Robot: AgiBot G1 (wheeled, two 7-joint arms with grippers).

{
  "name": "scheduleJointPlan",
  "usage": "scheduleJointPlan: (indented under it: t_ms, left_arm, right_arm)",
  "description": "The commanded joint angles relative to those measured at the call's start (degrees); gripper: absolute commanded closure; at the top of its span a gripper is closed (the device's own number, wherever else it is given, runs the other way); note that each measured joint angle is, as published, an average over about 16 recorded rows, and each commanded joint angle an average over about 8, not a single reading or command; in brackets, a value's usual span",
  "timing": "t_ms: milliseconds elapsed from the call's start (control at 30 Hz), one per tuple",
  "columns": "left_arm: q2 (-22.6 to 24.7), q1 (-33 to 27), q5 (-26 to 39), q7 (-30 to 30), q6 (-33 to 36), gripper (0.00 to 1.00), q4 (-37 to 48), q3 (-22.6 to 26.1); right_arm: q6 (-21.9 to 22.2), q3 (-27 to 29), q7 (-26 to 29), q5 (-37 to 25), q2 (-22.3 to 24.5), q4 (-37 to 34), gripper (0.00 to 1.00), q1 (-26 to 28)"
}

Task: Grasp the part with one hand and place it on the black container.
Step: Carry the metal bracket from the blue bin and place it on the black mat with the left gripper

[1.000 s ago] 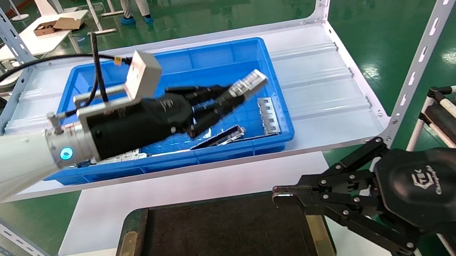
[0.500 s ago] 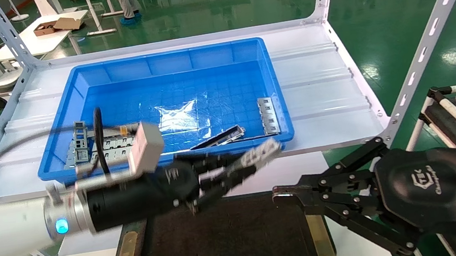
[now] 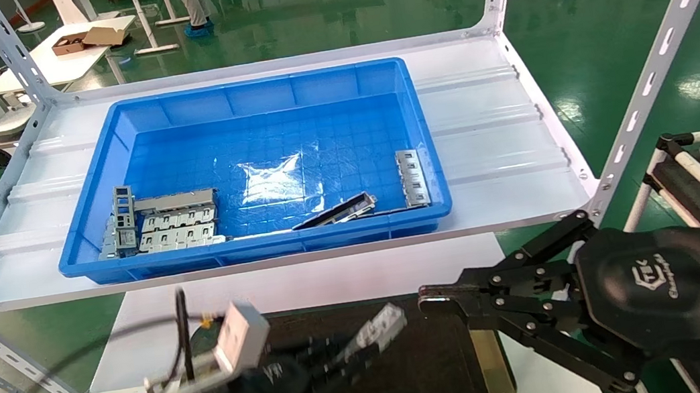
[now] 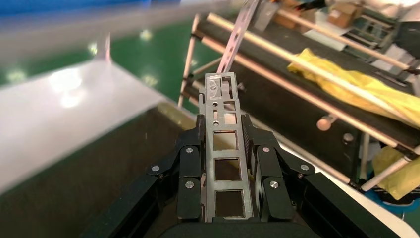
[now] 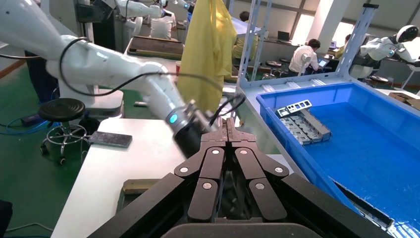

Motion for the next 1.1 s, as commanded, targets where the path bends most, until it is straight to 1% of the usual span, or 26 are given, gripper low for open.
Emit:
scheduleJointPlan:
  t_ms: [33, 233, 533, 800, 1100]
  left_arm:
    - [-0.5, 3.2, 0.6, -1.5, -3.4, 1.00, -2.7, 0.2]
    - [3.2, 7.3, 4.5, -5.0, -15.2, 1.00, -3.2, 2.1]
    - [9.0, 8.9, 8.6, -10.8, -28.0, 1.00, 0.8, 5.3]
    - [13.1, 8.2, 10.2, -15.1, -36.1, 1.00, 4.5, 7.3]
    - [17.9, 5.9, 10.9, -18.5, -42.5, 1.00, 9.9, 9.8]
  right_arm:
    - [0.0, 0.0, 0.0, 0.0, 0.0, 0.0, 1.00, 0.0]
    - [0.0, 0.0, 0.0, 0.0, 0.0, 0.0, 1.00, 0.0]
    - [0.0, 0.0, 0.0, 0.0, 0.0, 0.0, 1.00, 0.0]
    - [0.0, -0.1, 0.0, 0.0, 0.0, 0.0, 1.00, 0.0]
    - [0.0, -0.1, 0.0, 0.0, 0.0, 0.0, 1.00, 0.0]
